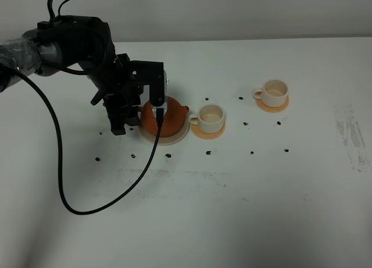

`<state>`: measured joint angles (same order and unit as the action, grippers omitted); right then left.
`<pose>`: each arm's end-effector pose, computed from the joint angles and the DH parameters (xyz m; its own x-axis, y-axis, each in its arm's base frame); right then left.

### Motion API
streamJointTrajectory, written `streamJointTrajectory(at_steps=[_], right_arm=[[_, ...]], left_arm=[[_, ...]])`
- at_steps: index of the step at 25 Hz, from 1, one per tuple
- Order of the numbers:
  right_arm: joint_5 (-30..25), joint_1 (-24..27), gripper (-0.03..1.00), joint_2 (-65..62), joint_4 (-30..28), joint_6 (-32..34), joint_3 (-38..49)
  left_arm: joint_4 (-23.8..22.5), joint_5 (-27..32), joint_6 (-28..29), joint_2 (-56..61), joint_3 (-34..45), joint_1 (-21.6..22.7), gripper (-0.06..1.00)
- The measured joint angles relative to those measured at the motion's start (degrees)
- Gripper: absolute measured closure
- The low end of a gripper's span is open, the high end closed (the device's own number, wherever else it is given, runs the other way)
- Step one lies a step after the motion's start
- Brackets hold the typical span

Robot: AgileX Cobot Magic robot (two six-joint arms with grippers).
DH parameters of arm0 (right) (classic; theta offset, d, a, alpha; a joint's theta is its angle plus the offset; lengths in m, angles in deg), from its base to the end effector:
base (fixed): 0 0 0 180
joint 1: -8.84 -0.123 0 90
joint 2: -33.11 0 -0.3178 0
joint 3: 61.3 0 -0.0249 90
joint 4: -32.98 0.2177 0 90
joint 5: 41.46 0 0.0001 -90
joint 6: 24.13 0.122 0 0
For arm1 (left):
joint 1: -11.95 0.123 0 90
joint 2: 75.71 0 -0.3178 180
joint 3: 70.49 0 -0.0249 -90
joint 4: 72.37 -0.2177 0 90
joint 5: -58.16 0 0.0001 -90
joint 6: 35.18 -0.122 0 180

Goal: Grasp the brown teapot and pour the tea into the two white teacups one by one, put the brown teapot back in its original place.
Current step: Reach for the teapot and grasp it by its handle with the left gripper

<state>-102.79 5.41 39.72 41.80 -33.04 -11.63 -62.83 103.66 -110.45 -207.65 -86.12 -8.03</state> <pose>-0.0420 0.0139 0.2456 -0.4422 -0.1070 -0.8905 -0.2152 0.9765 -0.0105 0.4247 -0.1698 0.1704 0.0230 0.9750 -0.2208 0.9661 0.0351 0.2557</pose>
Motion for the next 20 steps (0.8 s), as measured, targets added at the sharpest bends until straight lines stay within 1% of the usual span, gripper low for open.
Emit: streamJointTrajectory(at_steps=[12,18,20], right_arm=[[0.0,0.0,0.54,0.0,0.0,0.0,0.0],[0.0,0.0,0.54,0.0,0.0,0.0,0.0],[0.0,0.0,0.54,0.0,0.0,0.0,0.0]], left_arm=[[1.1,0.0,0.2,0.0,0.0,0.0,0.48],[1.1,-0.3,0.3,0.0,0.0,0.0,0.54],[1.1,-0.5,0.4,-0.3,0.0,0.0,0.59]])
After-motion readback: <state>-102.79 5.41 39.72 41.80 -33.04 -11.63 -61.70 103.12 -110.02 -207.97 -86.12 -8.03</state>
